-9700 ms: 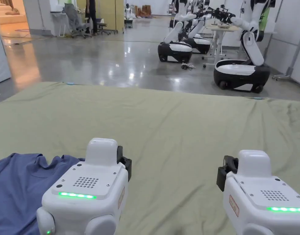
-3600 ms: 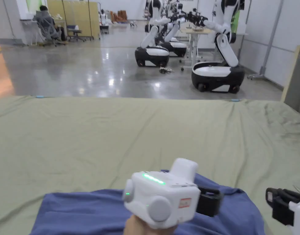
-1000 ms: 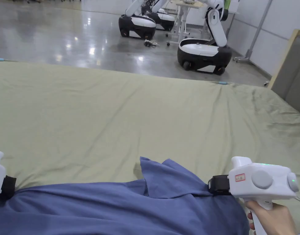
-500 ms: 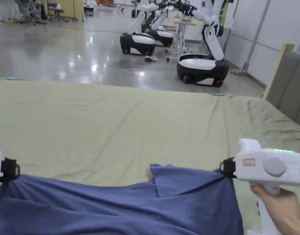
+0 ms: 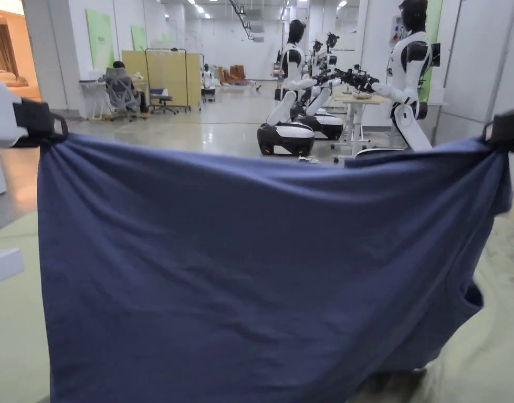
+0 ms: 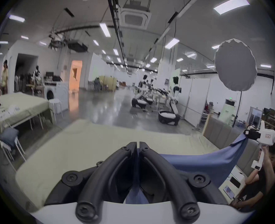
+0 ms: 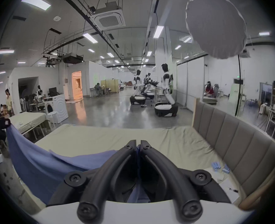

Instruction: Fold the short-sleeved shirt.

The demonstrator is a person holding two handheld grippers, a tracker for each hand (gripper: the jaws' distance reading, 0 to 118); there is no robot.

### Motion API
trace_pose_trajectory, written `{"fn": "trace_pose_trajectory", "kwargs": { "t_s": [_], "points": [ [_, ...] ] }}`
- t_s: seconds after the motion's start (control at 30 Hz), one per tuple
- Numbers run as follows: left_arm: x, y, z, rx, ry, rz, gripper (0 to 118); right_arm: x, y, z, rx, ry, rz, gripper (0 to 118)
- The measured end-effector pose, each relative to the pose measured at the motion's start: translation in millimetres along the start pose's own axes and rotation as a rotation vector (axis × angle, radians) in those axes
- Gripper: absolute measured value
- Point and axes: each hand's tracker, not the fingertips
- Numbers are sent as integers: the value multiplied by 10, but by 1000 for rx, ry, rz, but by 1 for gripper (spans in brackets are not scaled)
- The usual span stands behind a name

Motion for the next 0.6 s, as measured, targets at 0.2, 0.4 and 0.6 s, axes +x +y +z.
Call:
{"fn": "trace_pose_trajectory", "kwargs": {
  "t_s": [0.2, 0.4, 0.6],
  "points": [
    [60, 591, -283, 32, 79, -64, 5, -194, 668, -161, 67, -41, 21, 5],
    [130, 765, -756, 64, 137, -84, 5, -390, 1038, -540, 82, -82, 80, 5],
    [166, 906, -1387, 56, 156, -85, 5, -409, 1197, -1121, 92, -116, 53, 5]
  ]
}}
